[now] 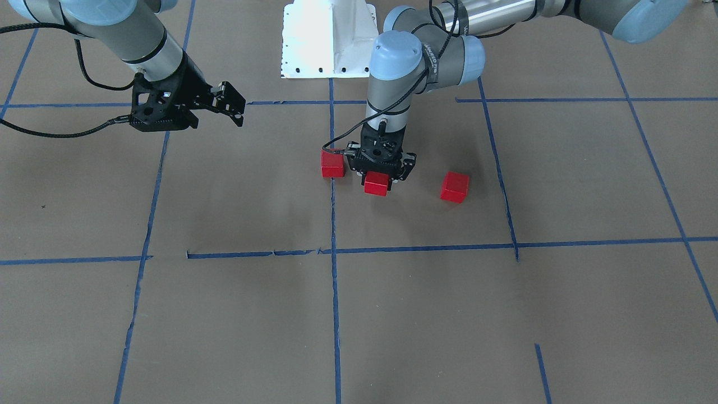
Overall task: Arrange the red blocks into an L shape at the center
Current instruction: 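Grasp the red cube nearest the center cube with the left gripper, then carry it with the left gripper and set it beyond the center cube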
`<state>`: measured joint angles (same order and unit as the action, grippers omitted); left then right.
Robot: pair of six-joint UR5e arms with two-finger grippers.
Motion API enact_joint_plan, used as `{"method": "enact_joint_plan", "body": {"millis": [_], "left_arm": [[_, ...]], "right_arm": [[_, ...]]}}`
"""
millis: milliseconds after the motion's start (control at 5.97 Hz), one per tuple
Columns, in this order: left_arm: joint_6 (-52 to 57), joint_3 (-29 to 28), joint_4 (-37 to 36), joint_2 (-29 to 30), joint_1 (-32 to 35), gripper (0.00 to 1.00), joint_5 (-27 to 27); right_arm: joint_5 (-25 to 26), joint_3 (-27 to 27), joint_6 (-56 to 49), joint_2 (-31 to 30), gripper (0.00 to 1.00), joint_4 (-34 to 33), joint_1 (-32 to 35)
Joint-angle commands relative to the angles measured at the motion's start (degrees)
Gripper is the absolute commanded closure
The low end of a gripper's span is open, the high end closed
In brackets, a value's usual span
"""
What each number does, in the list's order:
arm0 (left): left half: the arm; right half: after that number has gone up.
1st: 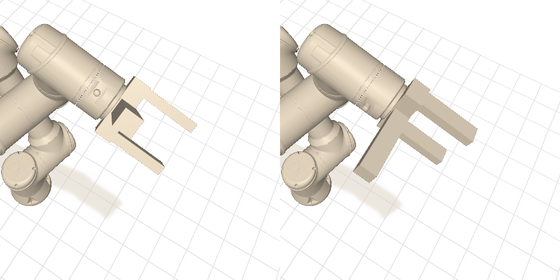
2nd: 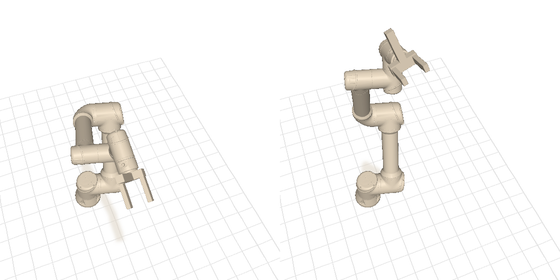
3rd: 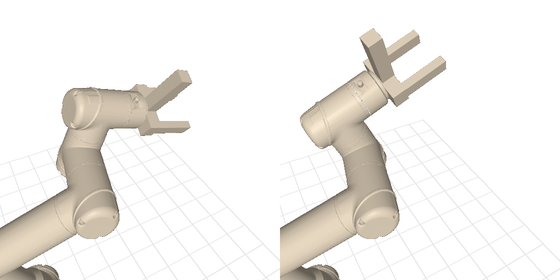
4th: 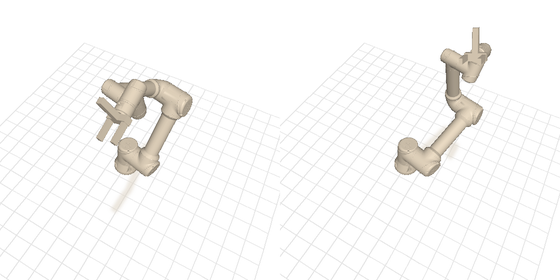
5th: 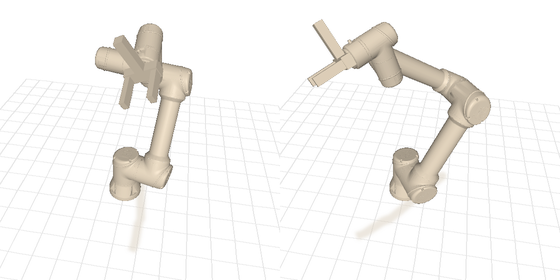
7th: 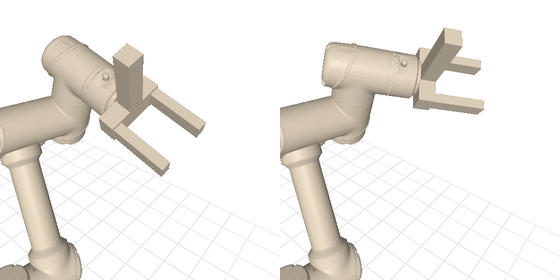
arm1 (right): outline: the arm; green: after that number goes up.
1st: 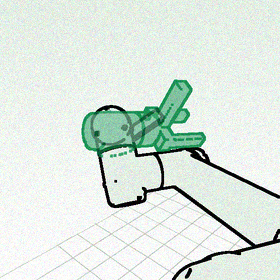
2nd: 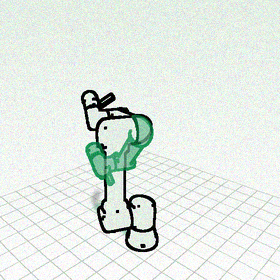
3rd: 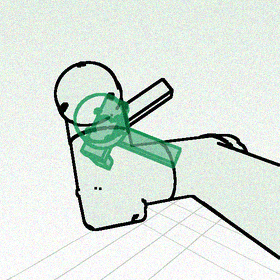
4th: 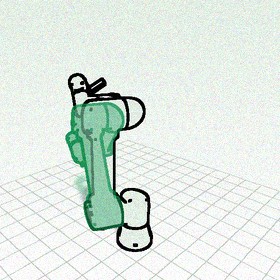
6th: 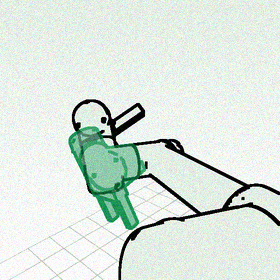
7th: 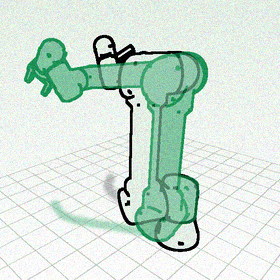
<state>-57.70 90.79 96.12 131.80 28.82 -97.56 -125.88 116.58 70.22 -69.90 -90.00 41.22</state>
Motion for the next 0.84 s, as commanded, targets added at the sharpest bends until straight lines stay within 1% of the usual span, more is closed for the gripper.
{"method": "enact_joint_plan", "body": {"millis": [0,167,335,502,670], "left_arm": [[-3.2,-6.1,-0.5,5.7,-0.2,1.00,0.1],[-3.3,-7.6,-0.4,7.2,-0.2,1.00,0.1],[-5.7,-10.6,-0.3,8.9,-0.6,1.00,0.1],[-8.4,-12.2,-0.2,9.9,-1.3,1.00,0.1],[-8.7,-12.3,-0.2,9.9,-2.3,1.00,0.1]], "right_arm": [[0.1,0.0,0.0,-0.2,0.00,0.0,0.0],[0.1,0.0,0.0,-0.2,0.00,0.0,0.0],[0.1,-0.1,0.0,-0.2,0.00,0.0,0.0],[0.2,-0.1,0.0,-0.3,0.00,0.0,0.0],[0.2,-0.1,0.0,-0.3,0.00,0.0,0.0]]}}
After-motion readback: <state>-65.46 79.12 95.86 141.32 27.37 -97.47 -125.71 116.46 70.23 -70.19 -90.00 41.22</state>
